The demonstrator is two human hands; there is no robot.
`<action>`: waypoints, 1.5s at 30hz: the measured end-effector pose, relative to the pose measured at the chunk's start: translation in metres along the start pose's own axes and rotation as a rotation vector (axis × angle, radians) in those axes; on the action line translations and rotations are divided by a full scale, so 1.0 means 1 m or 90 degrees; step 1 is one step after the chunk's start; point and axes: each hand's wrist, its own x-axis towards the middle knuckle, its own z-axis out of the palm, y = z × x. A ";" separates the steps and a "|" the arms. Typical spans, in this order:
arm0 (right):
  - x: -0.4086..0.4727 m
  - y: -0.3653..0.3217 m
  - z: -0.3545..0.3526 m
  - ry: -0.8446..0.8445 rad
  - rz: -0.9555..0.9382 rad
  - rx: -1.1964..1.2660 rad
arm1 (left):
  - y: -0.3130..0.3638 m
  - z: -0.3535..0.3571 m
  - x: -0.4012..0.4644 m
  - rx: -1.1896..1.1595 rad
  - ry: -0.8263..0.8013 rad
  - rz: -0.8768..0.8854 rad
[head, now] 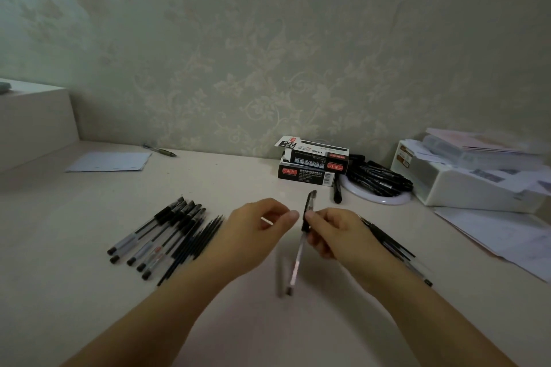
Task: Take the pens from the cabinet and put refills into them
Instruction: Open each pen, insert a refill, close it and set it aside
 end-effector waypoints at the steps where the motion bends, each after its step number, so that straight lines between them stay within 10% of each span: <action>1: -0.001 -0.001 0.003 -0.030 0.004 0.047 | 0.003 0.001 -0.001 -0.025 -0.024 0.006; 20: 0.005 0.015 0.008 -0.060 -0.068 0.140 | 0.000 0.000 -0.005 0.194 -0.113 0.126; 45: 0.011 0.035 0.025 0.191 -0.134 0.262 | 0.000 0.037 -0.017 0.607 0.160 0.237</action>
